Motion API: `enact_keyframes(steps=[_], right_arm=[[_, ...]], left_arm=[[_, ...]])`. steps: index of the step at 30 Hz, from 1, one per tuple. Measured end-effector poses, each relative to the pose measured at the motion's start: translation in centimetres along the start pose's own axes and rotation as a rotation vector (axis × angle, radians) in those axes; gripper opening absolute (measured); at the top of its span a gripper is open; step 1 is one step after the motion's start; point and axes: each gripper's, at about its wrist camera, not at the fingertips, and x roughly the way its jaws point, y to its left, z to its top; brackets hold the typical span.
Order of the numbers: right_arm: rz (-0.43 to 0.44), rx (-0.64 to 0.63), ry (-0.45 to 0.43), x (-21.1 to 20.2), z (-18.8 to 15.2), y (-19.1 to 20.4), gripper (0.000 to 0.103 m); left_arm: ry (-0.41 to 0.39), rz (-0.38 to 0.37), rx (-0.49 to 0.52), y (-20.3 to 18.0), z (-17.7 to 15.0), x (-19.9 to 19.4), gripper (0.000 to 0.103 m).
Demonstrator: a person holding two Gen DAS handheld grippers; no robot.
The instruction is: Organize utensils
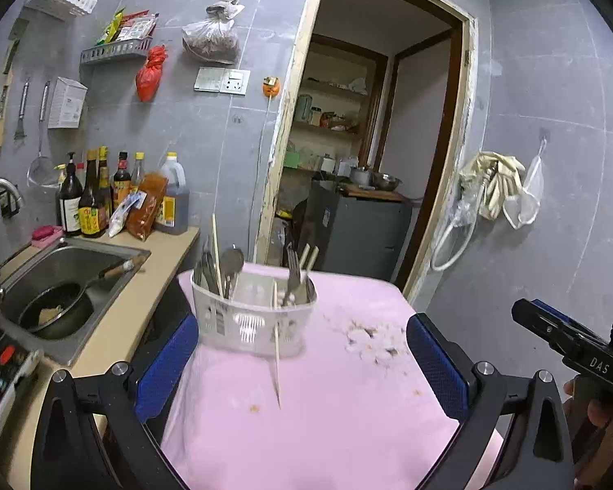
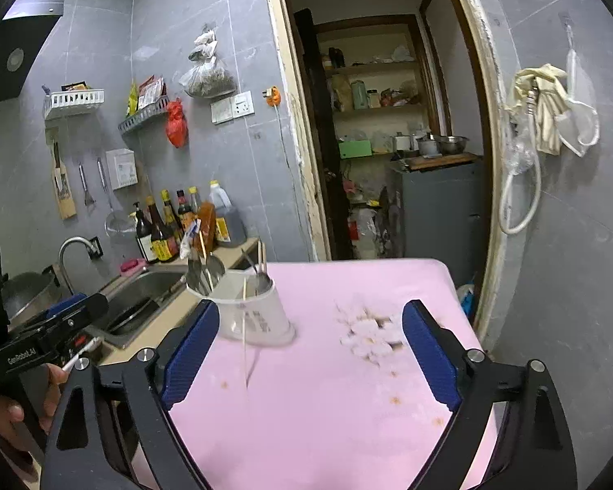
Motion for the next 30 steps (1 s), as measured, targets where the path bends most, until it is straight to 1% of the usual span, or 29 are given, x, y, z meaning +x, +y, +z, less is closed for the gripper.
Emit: enact_keyframes(steps=[4, 6, 13, 21, 30], right_arm=[[-0.017, 0.008, 0.002, -2.0, -1.6, -0.7, 0.094], [-0.028, 0.009, 0.005, -2.9, -2.3, -1.0, 0.098], [-0.046, -0.007, 0.008, -5.0, -4.5, -1.3, 0.102], [-0.043, -0.012, 0.006, -5.9, -4.8, -1.1, 0.102], [-0.036, -0.012, 0.013, -5.9, -5.0, -0.6, 0.102]], left_arm=[[0.017, 0.01, -0.001, -0.9, -2.1, -1.7, 0.103], [0.024, 0.014, 0.001, -1.4, -3.2, -2.5, 0.103], [0.042, 0.021, 0.003, -2.4, -5.5, -4.2, 0.103], [0.038, 0.035, 0.008, -2.6, -6.5, -5.5, 0.103], [0.035, 0.047, 0.002, -2.0, -6.6, -5.8, 0.103]])
